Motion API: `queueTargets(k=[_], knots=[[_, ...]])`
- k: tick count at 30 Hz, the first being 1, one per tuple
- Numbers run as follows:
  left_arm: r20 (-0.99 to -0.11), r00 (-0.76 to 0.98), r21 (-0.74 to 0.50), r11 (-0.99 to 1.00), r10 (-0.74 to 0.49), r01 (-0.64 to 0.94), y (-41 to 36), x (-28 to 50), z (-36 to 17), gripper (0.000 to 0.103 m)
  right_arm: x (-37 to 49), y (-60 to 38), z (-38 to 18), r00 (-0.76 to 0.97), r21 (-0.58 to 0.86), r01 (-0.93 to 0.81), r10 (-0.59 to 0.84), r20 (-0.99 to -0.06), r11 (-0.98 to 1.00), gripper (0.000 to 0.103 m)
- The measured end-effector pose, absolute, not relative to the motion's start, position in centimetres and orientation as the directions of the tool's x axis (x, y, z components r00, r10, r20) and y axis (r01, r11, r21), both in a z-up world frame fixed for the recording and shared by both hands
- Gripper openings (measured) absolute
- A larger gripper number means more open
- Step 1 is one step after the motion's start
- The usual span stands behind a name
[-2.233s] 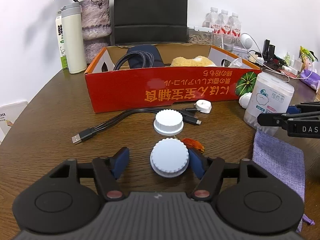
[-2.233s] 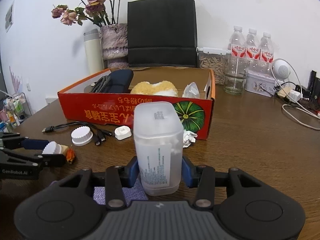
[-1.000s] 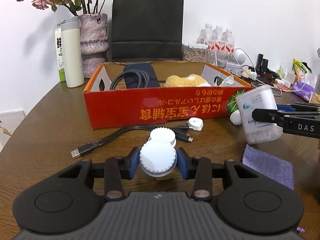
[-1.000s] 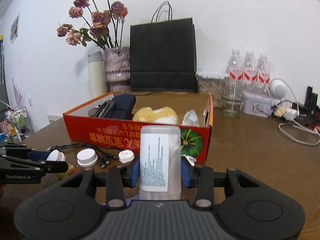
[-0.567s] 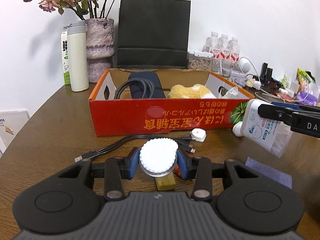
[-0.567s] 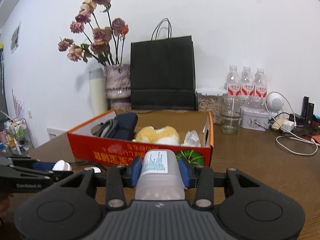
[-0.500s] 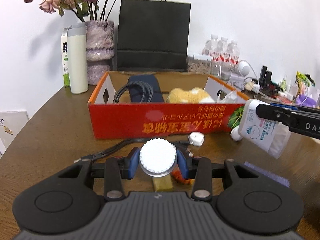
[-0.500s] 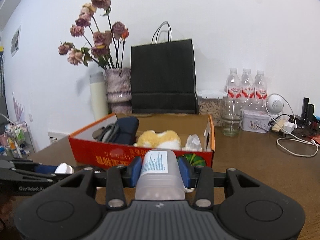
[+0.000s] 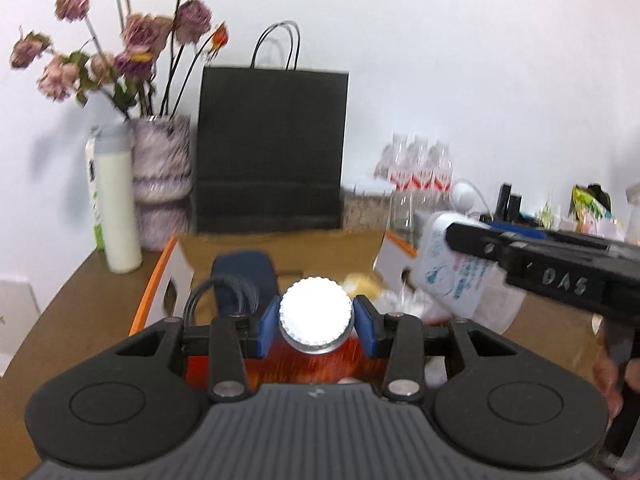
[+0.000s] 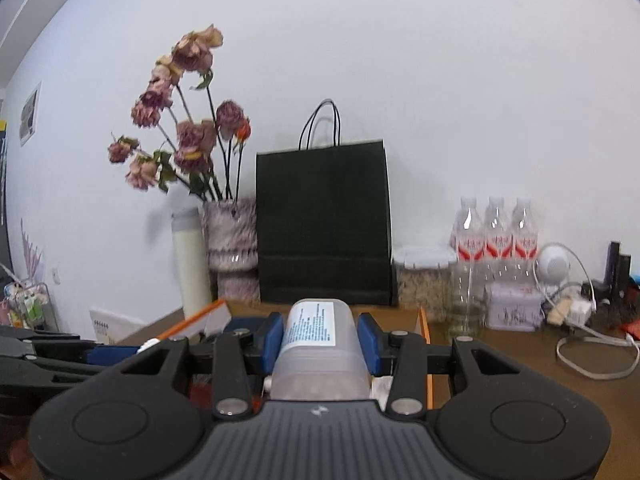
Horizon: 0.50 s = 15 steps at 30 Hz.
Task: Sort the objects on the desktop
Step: 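Carry the white lid and plastic container over the cardboard box with both grippers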
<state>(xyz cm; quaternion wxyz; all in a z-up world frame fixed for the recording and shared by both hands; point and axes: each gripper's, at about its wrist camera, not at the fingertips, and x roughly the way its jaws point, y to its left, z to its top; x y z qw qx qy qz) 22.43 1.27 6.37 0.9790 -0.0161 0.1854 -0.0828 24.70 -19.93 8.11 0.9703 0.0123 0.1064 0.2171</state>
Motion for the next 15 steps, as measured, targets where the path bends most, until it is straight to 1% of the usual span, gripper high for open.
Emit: queueTargets(k=[3,8,15], knots=[[-0.33,0.927,-0.094,0.984,-0.176,0.154,1.0,24.3,7.2,0.041,26.2,-19.4,8.7,0.888,0.072,-0.416,0.422,-0.184,0.906,0.04],[-0.309,0.935,-0.128,0.982,-0.174,0.14,0.6,27.8,7.6,0.041,29.4,-19.0,8.5,0.889,0.076,-0.409,0.416,-0.191,0.909,0.04],[-0.32,0.937,-0.084,0.989,-0.144,0.123,0.0,32.9,6.9,0.041,34.8,-18.4,7.2,0.886,0.075,-0.398,0.404,-0.229,0.914,0.04]])
